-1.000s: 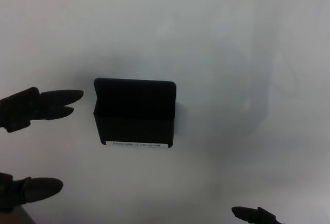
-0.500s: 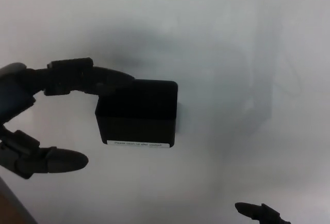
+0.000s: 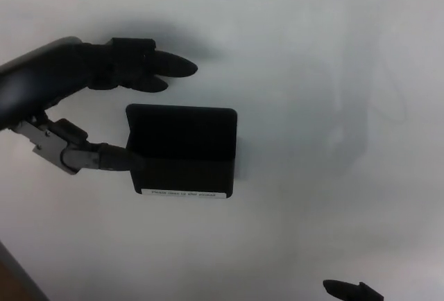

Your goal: A magnetic marker holder is on the left hand side of the white board, the robot put the index and middle finger into the opening of the container and pull off the magnetic holder and hand it to a human on the left hand side.

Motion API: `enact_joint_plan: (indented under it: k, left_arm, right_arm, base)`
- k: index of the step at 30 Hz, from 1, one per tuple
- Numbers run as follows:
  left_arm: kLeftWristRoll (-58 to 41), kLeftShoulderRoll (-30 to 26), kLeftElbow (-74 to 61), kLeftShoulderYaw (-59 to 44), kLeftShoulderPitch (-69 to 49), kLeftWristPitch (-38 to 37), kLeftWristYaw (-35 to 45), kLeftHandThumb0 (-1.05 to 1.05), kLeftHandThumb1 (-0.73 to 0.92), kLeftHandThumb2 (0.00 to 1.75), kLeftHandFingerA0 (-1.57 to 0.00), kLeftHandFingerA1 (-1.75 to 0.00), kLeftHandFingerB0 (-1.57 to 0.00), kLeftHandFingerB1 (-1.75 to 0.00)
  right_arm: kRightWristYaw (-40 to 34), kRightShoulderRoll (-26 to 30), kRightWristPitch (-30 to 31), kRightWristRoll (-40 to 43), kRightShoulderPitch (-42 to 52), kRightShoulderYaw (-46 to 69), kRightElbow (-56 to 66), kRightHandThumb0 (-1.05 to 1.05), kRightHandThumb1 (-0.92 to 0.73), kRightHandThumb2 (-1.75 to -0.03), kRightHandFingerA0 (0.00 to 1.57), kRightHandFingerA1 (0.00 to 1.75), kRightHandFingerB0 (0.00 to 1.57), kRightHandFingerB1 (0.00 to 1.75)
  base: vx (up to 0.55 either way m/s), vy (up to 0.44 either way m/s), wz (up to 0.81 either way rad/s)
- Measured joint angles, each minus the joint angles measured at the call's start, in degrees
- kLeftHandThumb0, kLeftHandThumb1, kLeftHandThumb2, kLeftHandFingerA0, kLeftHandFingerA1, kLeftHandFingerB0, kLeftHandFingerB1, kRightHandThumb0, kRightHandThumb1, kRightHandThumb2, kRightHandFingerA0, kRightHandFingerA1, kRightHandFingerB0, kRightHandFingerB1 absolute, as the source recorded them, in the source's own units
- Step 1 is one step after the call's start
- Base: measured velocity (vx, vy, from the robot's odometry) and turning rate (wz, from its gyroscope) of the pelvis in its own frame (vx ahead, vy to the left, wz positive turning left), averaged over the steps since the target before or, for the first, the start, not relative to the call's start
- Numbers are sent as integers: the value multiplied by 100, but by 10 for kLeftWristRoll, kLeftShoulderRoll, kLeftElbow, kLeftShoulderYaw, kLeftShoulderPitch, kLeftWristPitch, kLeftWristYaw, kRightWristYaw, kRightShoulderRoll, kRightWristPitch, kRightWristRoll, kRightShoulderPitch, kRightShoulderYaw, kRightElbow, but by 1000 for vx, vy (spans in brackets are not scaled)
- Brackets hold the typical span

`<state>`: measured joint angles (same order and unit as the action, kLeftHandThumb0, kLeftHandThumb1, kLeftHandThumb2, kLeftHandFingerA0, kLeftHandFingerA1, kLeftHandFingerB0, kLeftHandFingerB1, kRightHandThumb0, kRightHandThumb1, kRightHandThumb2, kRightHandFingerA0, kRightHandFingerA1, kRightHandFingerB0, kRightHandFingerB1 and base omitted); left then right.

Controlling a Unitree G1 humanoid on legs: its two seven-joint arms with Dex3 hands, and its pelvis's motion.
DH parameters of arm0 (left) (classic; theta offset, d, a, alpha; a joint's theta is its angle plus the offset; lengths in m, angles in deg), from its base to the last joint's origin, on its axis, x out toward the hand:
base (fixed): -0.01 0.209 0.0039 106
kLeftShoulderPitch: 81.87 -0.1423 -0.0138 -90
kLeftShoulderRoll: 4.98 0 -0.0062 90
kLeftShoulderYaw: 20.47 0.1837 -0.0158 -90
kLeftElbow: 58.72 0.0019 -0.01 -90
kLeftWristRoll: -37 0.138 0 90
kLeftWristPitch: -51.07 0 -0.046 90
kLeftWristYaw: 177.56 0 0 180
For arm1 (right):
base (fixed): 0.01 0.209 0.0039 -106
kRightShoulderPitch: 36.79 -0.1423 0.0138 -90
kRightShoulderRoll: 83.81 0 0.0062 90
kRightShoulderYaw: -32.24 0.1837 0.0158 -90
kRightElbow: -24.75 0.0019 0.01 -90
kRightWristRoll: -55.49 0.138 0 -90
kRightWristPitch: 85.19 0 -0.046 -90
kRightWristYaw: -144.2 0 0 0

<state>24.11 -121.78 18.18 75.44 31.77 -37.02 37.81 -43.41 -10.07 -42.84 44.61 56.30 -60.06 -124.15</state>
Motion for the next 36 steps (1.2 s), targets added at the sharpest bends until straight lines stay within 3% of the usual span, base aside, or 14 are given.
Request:
enact_joint_plan:
  k: [2,3,13,14,18,21,22,36]
  left_arm:
    - [7,9,6,7,1,6,0,-66,53,57,-30,-34,-26,-30]
    - [11,14,9,11,1,10,0,-67,55,57,-31,-35,-26,-30]
    - [42,44,28,24,10,17,1,-68,56,58,-33,-35,-26,-30]
    - [42,44,28,24,10,17,1,-72,47,77,-27,-43,-21,-38]
    - [56,45,13,26,11,21,5,-73,47,79,-31,-45,-21,-39]
    - [58,44,-1,26,8,25,11,-73,47,79,-31,-45,-21,-39]
    - [57,43,-15,27,6,27,16,-73,56,58,-41,-37,-28,-30]
    - [37,-15,-87,25,25,95,97,-69,56,58,-50,-38,-32,-32]
  right_arm:
    - [2,2,-3,1,14,0,6,-46,-57,-98,69,67,44,56]
    - [4,4,-4,1,22,-1,9,-51,-72,-62,73,48,58,42]
    - [29,10,-5,22,70,13,59,-49,-73,-62,71,47,56,42]
    - [29,10,-5,22,70,13,59,-52,-68,-64,70,49,53,43]
    - [47,13,-3,39,85,25,69,-50,-73,-62,70,47,55,42]
    - [52,13,-2,44,86,27,71,-50,-73,-62,70,47,55,42]
    - [55,13,-1,45,86,28,71,-51,-67,-64,70,49,53,43]
    - [72,13,3,57,75,36,65,-50,-72,-62,73,47,57,42]
  base:
    - [0,0,0]
    - [0,0,0]
    - [0,0,0]
    - [0,0,0]
    - [0,0,0]
    - [0,0,0]
    - [0,0,0]
    - [0,0,0]
